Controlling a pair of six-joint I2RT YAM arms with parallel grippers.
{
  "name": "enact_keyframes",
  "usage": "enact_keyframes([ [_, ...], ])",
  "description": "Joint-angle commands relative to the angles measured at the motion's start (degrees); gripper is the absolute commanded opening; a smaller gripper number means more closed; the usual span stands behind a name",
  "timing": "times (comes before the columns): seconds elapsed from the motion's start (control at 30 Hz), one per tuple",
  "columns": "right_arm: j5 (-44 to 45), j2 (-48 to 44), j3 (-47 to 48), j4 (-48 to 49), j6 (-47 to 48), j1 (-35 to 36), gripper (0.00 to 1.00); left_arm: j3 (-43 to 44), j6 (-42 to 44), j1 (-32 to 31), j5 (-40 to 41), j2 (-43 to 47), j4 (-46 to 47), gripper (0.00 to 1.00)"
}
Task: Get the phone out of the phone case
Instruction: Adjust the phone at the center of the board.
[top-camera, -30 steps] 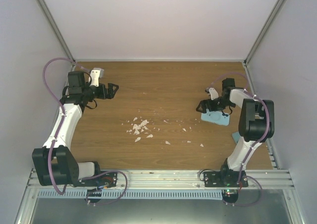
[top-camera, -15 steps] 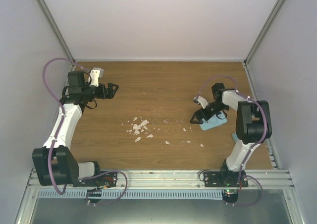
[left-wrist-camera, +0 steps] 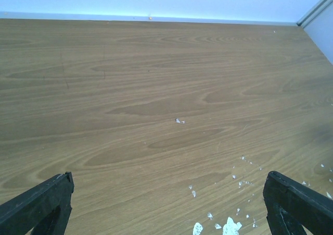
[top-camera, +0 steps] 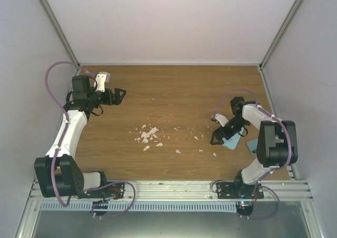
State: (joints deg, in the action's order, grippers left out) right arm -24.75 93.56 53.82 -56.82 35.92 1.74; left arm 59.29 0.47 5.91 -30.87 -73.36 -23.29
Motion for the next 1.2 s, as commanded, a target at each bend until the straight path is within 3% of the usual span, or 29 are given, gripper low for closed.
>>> enact_keyframes([
  [0.0, 7.19, -6.23, 3.38, -5.31, -6.78, -5.82, 1.00, -0.39, -0.30, 0.42, -0.82, -0.72, 3.32, 0.99],
  [0.27, 16.41, -7.88, 3.63, -2.63, -10.24, -11.96, 1.00, -0.41, -1.04, 0.42, -0.62, -1.80, 3.93, 0.99],
  [0.67, 9.44, 4.32, 5.14, -0.77, -10.48, -12.90, 1.00, -1.92, -1.50, 0.50, 1.17, -0.33, 4.57, 0.99],
  [0.8, 6.35, 7.48, 7.69, -0.23, -10.99, -11.14, 1.00, -1.92, -1.52, 0.61, 1.30, -0.33, 4.57, 0.99],
  [1.17, 9.29, 9.58, 9.06, 4.87, -11.49, -1.75, 1.00, -2.11, -1.44, 0.93, 1.60, -0.03, 4.45, 0.99],
])
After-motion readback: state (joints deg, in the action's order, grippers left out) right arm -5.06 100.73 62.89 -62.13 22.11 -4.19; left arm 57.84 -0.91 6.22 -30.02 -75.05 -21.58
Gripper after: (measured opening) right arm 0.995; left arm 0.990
